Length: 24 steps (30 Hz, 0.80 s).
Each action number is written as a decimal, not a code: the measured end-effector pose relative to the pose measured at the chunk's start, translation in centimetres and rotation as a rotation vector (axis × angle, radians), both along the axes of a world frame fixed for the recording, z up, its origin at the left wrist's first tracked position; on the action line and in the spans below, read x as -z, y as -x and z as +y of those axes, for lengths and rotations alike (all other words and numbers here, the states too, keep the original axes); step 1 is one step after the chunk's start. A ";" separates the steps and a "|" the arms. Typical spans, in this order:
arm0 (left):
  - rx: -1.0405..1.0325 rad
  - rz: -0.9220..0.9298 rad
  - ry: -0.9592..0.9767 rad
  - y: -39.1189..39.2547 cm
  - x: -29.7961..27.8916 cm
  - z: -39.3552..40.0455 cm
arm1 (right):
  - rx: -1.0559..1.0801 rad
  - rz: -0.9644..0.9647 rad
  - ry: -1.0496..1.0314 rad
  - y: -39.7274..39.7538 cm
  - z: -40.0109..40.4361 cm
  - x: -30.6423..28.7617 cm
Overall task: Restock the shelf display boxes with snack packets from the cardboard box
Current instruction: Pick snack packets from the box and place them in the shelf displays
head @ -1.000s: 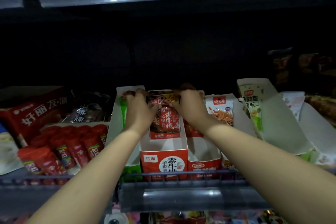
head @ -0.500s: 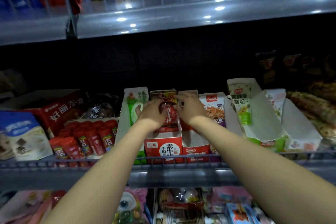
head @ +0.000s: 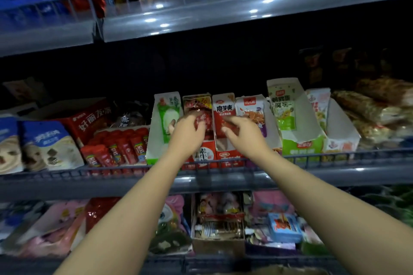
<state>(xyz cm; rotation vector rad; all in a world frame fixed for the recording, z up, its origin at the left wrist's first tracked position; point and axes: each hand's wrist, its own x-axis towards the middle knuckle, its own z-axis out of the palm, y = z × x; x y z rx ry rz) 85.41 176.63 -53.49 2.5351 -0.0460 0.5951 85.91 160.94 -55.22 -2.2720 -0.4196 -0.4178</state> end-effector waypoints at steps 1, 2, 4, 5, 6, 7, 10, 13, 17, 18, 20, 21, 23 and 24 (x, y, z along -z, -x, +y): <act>0.015 -0.048 0.027 1.3 0.3 -0.5 | -0.007 -0.021 -0.018 1.1 -0.5 0.3; 0.032 -0.092 0.060 2.5 0.7 -1.0 | -0.018 -0.031 -0.040 2.2 -1.1 0.8; 0.064 -0.147 0.132 5.1 1.9 -2.2 | -0.025 -0.046 -0.068 4.4 -2.3 2.1; 0.083 -0.158 0.164 6.3 2.7 -2.8 | -0.015 -0.054 -0.074 5.5 -2.9 3.0; 0.101 -0.163 0.190 7.5 3.7 -3.4 | 0.002 -0.057 -0.081 6.6 -3.5 4.1; 0.114 -0.161 0.210 8.6 4.9 -3.9 | 0.022 -0.053 -0.096 7.6 -4.0 5.2; 0.126 -0.067 0.273 11.7 9.5 -5.8 | 0.065 0.029 -0.156 10.7 -5.4 9.3; 0.121 0.031 0.337 14.2 14.7 -7.3 | 0.092 0.123 -0.159 13.4 -6.5 14.4; 0.083 0.216 0.406 16.8 21.5 -9.0 | 0.143 0.298 -0.166 16.7 -7.4 20.5; 0.069 0.280 0.419 17.4 23.2 -9.2 | 0.155 0.344 -0.164 17.4 -7.5 21.8; 0.038 0.387 0.452 18.3 26.3 -9.6 | 0.187 0.423 -0.180 18.6 -7.6 24.6; 0.022 0.428 0.475 18.6 27.7 -9.7 | 0.204 0.465 -0.191 19.1 -7.8 26.1; -0.022 0.511 0.515 19.2 30.2 -9.9 | 0.234 0.569 -0.191 19.9 -7.8 29.1; -0.047 0.553 0.538 19.6 31.5 -10.0 | 0.248 0.628 -0.191 20.3 -7.9 30.5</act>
